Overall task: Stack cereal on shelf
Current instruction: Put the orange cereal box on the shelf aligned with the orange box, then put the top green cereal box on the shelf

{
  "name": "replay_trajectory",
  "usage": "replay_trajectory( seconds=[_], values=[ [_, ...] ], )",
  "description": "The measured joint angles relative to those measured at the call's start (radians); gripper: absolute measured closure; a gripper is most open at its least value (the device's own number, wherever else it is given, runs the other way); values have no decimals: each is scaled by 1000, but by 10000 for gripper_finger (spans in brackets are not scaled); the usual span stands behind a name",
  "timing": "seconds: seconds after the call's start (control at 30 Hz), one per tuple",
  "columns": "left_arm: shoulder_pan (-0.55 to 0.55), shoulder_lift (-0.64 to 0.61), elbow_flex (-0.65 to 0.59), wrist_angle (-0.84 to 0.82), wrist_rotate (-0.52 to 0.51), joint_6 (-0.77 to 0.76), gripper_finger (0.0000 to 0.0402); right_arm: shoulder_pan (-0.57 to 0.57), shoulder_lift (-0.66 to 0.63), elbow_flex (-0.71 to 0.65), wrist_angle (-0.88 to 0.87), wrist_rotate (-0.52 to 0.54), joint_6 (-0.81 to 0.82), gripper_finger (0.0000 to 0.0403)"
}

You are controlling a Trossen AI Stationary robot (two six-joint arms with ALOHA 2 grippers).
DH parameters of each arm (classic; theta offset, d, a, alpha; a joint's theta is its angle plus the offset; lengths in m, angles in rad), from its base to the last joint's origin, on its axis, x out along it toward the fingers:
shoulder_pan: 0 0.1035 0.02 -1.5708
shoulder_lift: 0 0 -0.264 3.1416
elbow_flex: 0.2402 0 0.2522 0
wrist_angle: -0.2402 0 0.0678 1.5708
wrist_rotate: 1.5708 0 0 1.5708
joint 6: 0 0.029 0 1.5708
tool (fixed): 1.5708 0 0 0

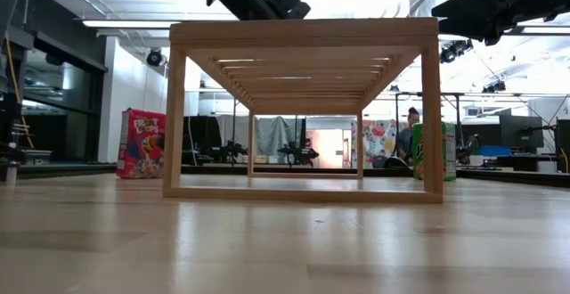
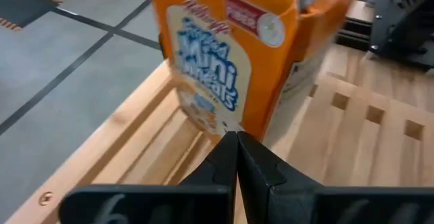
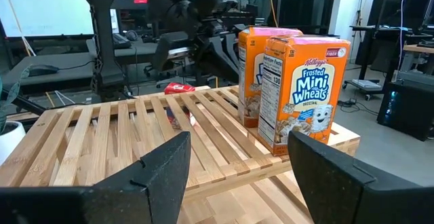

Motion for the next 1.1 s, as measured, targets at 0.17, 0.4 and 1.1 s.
replay_trajectory(
  seconds=[0.17, 0.4, 1.1],
  values=[
    [-21, 0, 0, 0, 0, -8, 401, 0, 0, 0, 0, 2, 0, 162],
    [-16, -8, 0, -41, -6, 29, 401, -1, 1, 0, -3, 204, 27, 162],
    [11, -634, -719, 599, 132, 56, 401, -93, 151, 62, -17, 517, 159, 162]
  ],
)
